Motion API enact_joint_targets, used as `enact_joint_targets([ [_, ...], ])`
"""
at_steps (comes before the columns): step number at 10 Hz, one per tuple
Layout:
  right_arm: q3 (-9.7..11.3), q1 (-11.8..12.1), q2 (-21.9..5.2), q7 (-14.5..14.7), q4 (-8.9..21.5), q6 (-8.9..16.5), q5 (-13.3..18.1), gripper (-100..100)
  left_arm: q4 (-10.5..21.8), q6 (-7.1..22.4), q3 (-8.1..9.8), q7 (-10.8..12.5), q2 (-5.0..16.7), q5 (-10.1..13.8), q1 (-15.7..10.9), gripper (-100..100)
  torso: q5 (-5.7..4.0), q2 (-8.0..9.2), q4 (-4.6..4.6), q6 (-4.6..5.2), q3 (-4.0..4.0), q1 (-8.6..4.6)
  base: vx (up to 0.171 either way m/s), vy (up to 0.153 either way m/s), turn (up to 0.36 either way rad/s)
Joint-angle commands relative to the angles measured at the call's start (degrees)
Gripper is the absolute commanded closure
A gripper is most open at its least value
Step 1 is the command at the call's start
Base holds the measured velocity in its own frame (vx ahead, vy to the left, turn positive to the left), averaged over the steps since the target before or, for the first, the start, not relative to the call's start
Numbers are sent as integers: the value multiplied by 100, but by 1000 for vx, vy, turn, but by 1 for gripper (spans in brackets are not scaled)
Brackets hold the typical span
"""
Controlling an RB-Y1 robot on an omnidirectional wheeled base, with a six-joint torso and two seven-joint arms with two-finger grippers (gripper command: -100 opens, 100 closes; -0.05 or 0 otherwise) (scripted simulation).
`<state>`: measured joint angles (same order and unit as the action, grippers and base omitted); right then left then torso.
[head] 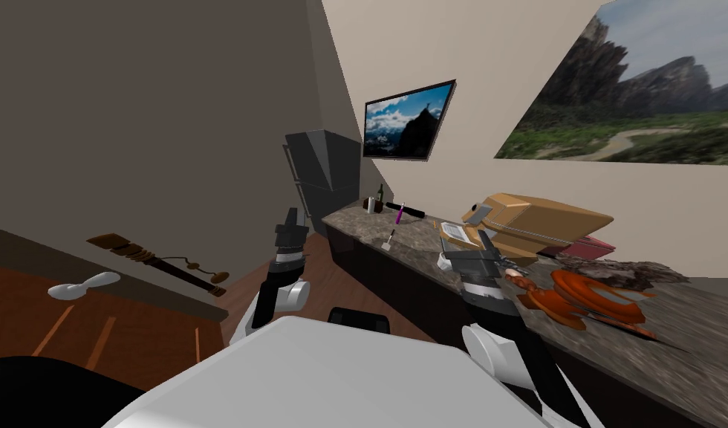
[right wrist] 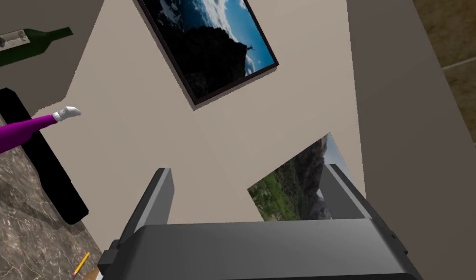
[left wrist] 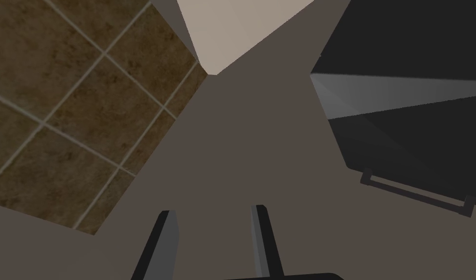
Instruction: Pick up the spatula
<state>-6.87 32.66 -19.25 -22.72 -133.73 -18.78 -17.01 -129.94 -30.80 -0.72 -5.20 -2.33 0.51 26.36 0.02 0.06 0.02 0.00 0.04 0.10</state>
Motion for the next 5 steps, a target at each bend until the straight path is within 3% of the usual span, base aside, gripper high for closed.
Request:
enact_joint_targets([
  [1, -58, 58, -285, -286, 52, 175, -286, -100, 0, 0, 0, 0, 0, 0, 0, 0, 0, 0, 0, 0, 0, 0, -18, 39, 43],
  [2, -58, 58, -285, -402, 52, 175, -348, -100, 0, 0, 0, 0, 0, 0, 0, 0, 0, 0, 0, -1, 0, 3, -13, 32, 18],
  [3, -101, 93, -531, -582, 124, 332, -570, -100, 0, 0, 0, 0, 0, 0, 0, 0, 0, -1, 0, 0, -1, 1, -15, 42, 37],
  [4, -101, 93, -538, -727, 124, 332, -647, -100, 0, 0, 0, 0, 0, 0, 0, 0, 0, -1, 0, -1, -1, 3, -10, 34, 24],
  [5, -142, 129, -791, -907, 207, 496, -867, -100, 0, 0, 0, 0, 0, 0, 0, 0, 0, -2, -1, 0, -1, 2, -5, 40, 50],
])
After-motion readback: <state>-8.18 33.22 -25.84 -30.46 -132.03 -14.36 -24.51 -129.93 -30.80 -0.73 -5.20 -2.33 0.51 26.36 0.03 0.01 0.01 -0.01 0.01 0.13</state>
